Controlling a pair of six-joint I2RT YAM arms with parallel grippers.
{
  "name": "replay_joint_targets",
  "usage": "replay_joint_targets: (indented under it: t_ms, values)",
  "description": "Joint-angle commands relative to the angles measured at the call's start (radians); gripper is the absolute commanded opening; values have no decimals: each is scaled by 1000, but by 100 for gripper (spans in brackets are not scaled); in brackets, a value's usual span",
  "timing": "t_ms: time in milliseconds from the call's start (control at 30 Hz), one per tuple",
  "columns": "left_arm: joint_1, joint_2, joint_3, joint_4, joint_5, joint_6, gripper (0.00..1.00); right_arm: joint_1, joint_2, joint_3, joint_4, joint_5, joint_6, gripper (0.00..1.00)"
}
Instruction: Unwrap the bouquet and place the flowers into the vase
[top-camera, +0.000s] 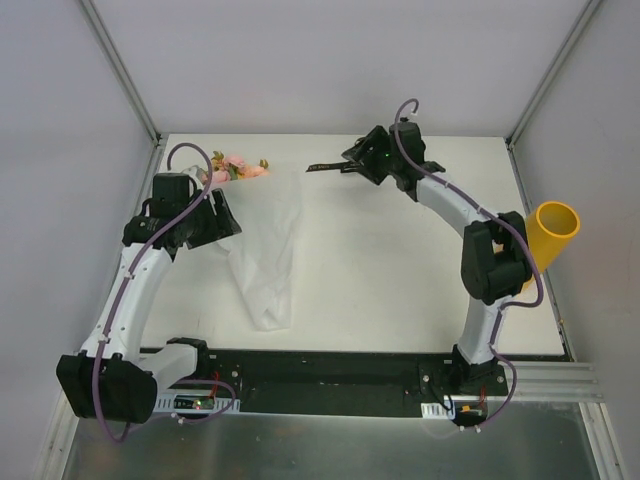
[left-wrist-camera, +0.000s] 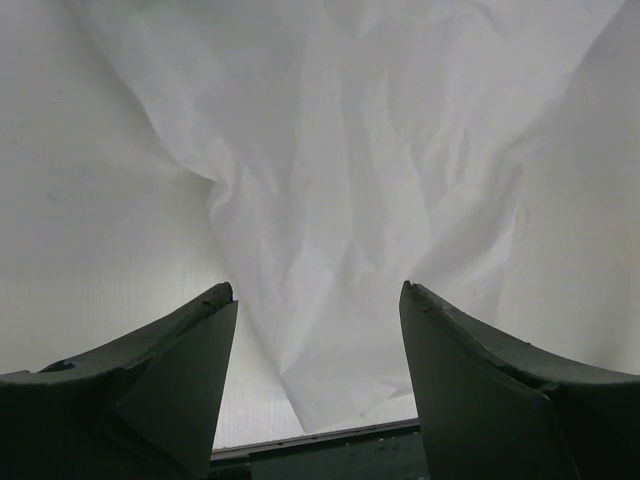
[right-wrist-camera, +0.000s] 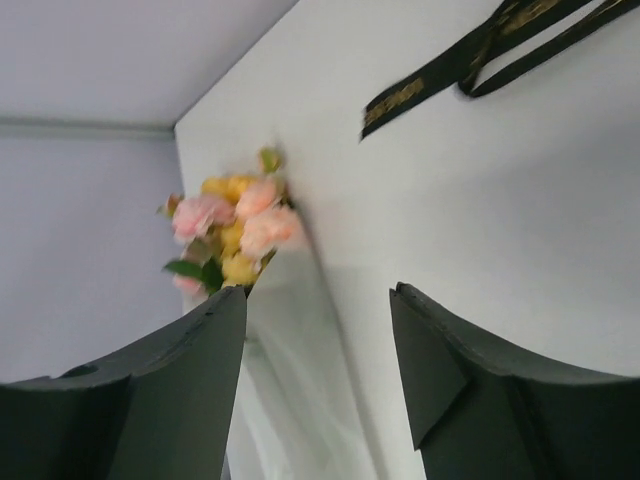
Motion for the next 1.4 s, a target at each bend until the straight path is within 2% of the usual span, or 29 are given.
replay_joint_targets:
  t_ms: [0, 67, 133, 200, 367, 500, 567, 667, 767, 867, 1033, 1167, 1367]
  values:
    - [-38, 9, 57, -40, 82, 8, 68, 97, -45, -88, 145, -162, -31, 64]
    - [-44, 7, 57, -40, 79, -9, 67, 136, -23, -99, 163, -179, -5, 61]
    - [-44, 0, 59, -43, 47, -12, 65, 173, 1, -142, 250, -193, 44, 56]
    - [-47, -5, 78, -84, -37, 11, 63, 200, 30, -177, 322, -194, 87, 52]
    - [-46, -15, 149, -164, -227, 47, 68, 274, 75, -167, 327, -183, 85, 50]
    - [-46, -55, 146, -158, -286, 8, 70, 350, 104, -96, 297, -182, 79, 49]
    - [-43, -43, 157, -155, -298, 46, 71, 404, 107, -46, 240, -170, 53, 49]
    - [-21, 10, 242, -210, -335, 70, 71, 496, 92, 5, 147, -81, 6, 49]
    - [-18, 11, 316, -247, -384, 57, 71, 568, 76, -1, 125, -15, -14, 53]
    - [-17, -32, 364, -250, -364, 34, 72, 619, 69, 8, 67, 79, -83, 54]
    - [-17, -45, 407, -258, -192, -25, 70, 668, 104, 100, -58, 201, -187, 56]
    - [-17, -26, 366, -264, -226, -13, 70, 708, 129, 150, -116, 304, -273, 59]
    - [-11, 24, 252, -275, -295, 14, 72, 730, 167, 174, -116, 275, -275, 59]
